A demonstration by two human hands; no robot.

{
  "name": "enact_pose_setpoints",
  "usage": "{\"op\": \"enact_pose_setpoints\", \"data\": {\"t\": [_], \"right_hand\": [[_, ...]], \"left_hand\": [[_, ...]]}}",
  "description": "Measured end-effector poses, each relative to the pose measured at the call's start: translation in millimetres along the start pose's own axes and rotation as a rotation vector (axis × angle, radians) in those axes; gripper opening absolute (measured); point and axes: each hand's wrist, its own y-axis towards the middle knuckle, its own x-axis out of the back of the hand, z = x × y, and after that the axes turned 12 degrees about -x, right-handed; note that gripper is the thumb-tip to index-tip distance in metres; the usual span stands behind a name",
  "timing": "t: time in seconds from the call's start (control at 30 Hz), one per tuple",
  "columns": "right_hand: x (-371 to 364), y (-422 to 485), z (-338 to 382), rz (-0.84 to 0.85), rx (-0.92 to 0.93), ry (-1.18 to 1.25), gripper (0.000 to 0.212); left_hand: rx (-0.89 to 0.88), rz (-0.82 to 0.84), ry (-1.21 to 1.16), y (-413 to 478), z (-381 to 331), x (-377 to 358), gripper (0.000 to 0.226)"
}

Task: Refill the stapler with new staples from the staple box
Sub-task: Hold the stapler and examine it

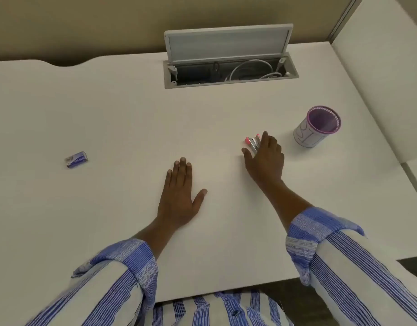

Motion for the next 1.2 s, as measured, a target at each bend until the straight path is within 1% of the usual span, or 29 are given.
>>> {"op": "enact_pose_setpoints", "data": {"t": [0.07, 0.13, 0.2, 0.27, 0.33, 0.4, 0.47, 0.5, 0.57, 0.6, 0.67, 0.7, 0.73, 0.8, 1.0, 1.07, 1.2], "right_hand": [[-1, 11, 4, 0.011, -0.052, -0.024, 0.067], [-4, 19, 4, 0.001, -0.048, -0.067, 0.055], [-10, 23, 5, -0.030, -0.041, -0.053, 0.046], [-12, 24, 5, -0.041, -0.048, -0.018, 0.044], [-12, 26, 6, 0.011, -0.074, 0.071, 0.044], [-7, 22, 11, 0.116, -0.081, 0.254, 0.042], [6, 14, 17, 0.277, -0.115, 0.505, 0.037], [15, 7, 23, 0.398, -0.184, 0.675, 0.035], [35, -11, 35, 0.721, -0.379, 1.062, 0.032], [45, -19, 38, 0.874, -0.454, 1.233, 0.035], [59, -31, 43, 1.116, -0.526, 1.428, 0.048], [63, -36, 42, 1.193, -0.530, 1.480, 0.056], [67, -41, 43, 1.240, -0.527, 1.519, 0.061], [74, -50, 43, 1.319, -0.500, 1.593, 0.064], [84, -59, 46, 1.537, -0.434, 1.823, 0.047], [86, -61, 49, 1.565, -0.433, 1.850, 0.043], [88, -66, 55, 1.554, -0.473, 1.851, 0.045]], "left_hand": [[0.008, 0.000, -0.006, 0, 0, 3, 0.085], [0.009, 0.007, 0.012, -1, 0, 1, 0.085], [0.009, 0.011, 0.011, 0, 0, 0, 0.085], [0.003, 0.013, 0.012, 0, 2, 0, 0.085], [0.011, 0.018, 0.013, -1, 1, 0, 0.085], [0.010, 0.015, 0.007, 0, 0, 0, 0.085], [0.013, 0.021, 0.010, -1, 0, 0, 0.085], [0.014, 0.022, 0.012, -1, 1, 1, 0.085], [0.010, 0.024, 0.017, -2, 0, 0, 0.085], [0.006, 0.028, 0.016, -3, 0, 1, 0.085], [0.015, 0.024, 0.011, -1, 0, 0, 0.085], [0.022, 0.024, 0.008, -1, 0, 0, 0.085], [0.023, 0.028, 0.008, 0, 0, 1, 0.085], [0.021, 0.032, 0.010, 0, 1, 2, 0.085], [0.024, 0.038, 0.006, 1, 2, 0, 0.084], [0.027, 0.044, 0.010, 1, 1, 0, 0.084], [0.022, 0.038, 0.004, 1, 1, 1, 0.084]]}}
